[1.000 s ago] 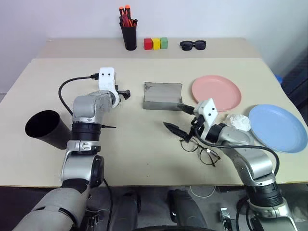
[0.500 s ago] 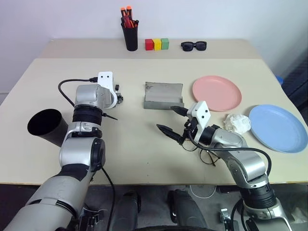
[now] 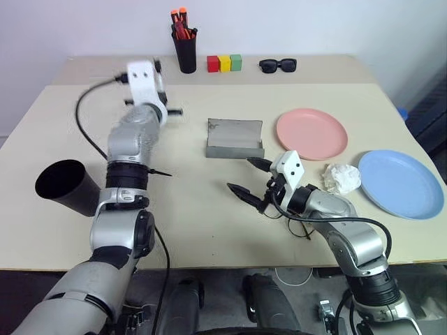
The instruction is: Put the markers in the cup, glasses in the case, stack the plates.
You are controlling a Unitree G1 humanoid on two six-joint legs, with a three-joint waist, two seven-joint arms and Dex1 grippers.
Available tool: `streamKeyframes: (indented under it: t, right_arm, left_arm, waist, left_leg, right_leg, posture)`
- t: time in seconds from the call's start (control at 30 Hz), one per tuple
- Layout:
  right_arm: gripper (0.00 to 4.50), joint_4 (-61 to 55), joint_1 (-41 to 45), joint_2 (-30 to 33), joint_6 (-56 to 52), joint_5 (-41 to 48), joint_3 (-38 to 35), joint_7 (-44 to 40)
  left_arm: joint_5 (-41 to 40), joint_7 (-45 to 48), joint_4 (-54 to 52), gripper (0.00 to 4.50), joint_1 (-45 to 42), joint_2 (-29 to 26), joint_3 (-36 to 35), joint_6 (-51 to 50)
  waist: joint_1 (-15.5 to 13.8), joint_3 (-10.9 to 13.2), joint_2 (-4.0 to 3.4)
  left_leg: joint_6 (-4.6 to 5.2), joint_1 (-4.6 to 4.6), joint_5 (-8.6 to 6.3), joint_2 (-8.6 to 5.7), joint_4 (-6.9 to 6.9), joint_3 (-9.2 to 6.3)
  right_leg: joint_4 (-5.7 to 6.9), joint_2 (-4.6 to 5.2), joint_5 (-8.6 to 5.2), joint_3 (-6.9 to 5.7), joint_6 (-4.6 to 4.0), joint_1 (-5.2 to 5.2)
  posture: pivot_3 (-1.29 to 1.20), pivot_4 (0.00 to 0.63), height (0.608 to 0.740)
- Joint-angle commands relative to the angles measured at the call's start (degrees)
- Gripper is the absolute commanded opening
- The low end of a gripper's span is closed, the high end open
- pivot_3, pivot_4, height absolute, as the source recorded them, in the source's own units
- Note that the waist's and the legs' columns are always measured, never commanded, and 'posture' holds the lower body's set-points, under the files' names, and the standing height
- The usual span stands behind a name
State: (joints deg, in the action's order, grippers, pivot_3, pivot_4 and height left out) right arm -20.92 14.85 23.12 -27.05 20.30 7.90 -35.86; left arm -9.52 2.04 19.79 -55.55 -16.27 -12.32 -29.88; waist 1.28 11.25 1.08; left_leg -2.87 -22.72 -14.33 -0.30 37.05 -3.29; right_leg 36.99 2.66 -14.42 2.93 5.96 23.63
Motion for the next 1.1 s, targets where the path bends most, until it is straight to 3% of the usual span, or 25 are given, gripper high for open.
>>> streamKeyframes:
  t: [0.03, 0.3, 0.5, 0.7, 1.1]
  right_arm:
    - [4.5, 0.5, 2.0, 0.6, 1.9, -0.1, -0.7, -1.6]
    - [4.5, 5.2, 5.8, 0.5, 3.5, 0.3, 0.4, -6.0]
    - [4.5, 6.5, 10.0, -1.0, 1.1, 6.6, -1.3, -11.0]
    - [4.5, 7.2, 12.7, -2.4, -0.2, 10.4, -3.1, -11.9]
    - [4.5, 6.1, 11.3, -3.2, 1.1, 8.5, -0.3, -11.5]
  left_arm:
    - [-0.6, 2.3, -17.1, 0.09, 7.6, -4.0, -2.1, 1.8]
    - [-3.1, 1.1, -47.3, 0.09, 29.5, -8.8, -15.2, -0.8]
    - [-4.0, 0.7, -59.9, 0.09, 46.3, -4.1, -19.8, 1.8]
    - [-4.7, -0.9, -60.0, 0.09, 54.2, 2.3, -21.6, 7.6]
    - [-1.0, -4.1, -53.5, 0.09, 57.3, 7.2, -18.8, 18.2]
  waist:
    - [0.2, 0.0, -0.01]
    - [-0.3, 0.0, 0.04]
    - [-0.5, 0.0, 0.09]
    - [-0.6, -0.1, 0.15]
    - [-0.4, -0.1, 0.15]
  left_leg:
    - [0.0, 0.02, 0.0, 0.0, -0.01, 0.01]
    - [0.01, 0.07, 0.0, 0.04, 0.1, -0.03]
    - [0.01, 0.21, 0.0, 0.04, 0.14, -0.04]
    - [0.02, 0.29, 0.0, 0.09, 0.15, -0.07]
    - [0.02, 0.29, 0.0, 0.09, 0.13, -0.01]
  right_leg:
    - [0.01, 0.01, 0.0, 0.01, 0.0, -0.01]
    - [-0.01, 0.01, 0.0, -0.01, -0.02, -0.15]
    - [-0.05, 0.05, -0.02, -0.03, -0.05, -0.34]
    - [-0.03, -0.06, -0.15, -0.06, -0.3, -0.39]
    - [-0.09, -0.04, -0.16, -0.04, -0.31, -0.4]
  posture:
    - [0.0, 0.15, 0.74]
    - [0.0, 0.15, 0.74]
    - [0.0, 0.15, 0.74]
    - [0.0, 0.15, 0.74]
    - [0.0, 0.15, 0.74]
